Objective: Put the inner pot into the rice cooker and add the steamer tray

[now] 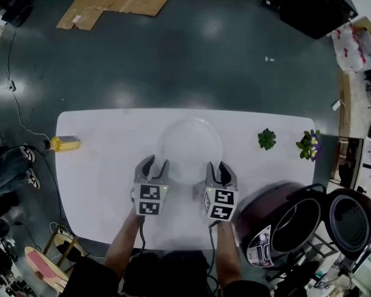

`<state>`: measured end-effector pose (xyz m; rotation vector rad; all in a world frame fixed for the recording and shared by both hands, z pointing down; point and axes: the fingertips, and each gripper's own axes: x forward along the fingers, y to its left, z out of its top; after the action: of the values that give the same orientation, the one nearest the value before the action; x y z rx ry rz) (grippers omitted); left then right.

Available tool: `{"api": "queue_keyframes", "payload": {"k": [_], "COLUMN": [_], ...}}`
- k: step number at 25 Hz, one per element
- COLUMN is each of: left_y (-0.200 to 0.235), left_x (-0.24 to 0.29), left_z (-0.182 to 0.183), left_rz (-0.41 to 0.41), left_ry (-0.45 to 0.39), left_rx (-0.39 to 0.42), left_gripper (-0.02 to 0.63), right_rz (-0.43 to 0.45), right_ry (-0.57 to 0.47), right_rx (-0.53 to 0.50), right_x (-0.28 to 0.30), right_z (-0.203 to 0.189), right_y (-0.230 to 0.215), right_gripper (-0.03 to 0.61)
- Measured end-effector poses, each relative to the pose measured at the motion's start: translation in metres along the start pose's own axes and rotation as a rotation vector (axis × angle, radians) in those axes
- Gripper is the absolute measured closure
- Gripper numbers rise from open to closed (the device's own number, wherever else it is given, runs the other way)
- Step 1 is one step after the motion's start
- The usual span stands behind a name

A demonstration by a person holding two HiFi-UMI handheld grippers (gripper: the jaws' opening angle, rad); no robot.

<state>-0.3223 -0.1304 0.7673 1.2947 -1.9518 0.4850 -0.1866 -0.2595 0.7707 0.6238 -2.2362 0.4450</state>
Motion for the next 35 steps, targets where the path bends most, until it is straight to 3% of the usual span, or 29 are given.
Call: {"api": "queue_keyframes", "payload": {"k": [12,35], "left_y": [-0.005,-0.032], "left_x": [-0.043,-0.221], "left_z": [0.028,0.056], "left_rz": [0.011,-0.010], "left_ry": [-0.087,-0.316], "left_rx": [0.033,0.130], "left_gripper": [0.437,0.446], "right_rz": [-0.017,-0.093], "right_ry": [-0.081,-0.318], "right_rx": [-0.019,-0.034], "right_x": [-0.043,-0.226], "right_z": [0.025,0.044], "right_y": [0.009,0.068], "right_gripper": [0.446,0.446]}}
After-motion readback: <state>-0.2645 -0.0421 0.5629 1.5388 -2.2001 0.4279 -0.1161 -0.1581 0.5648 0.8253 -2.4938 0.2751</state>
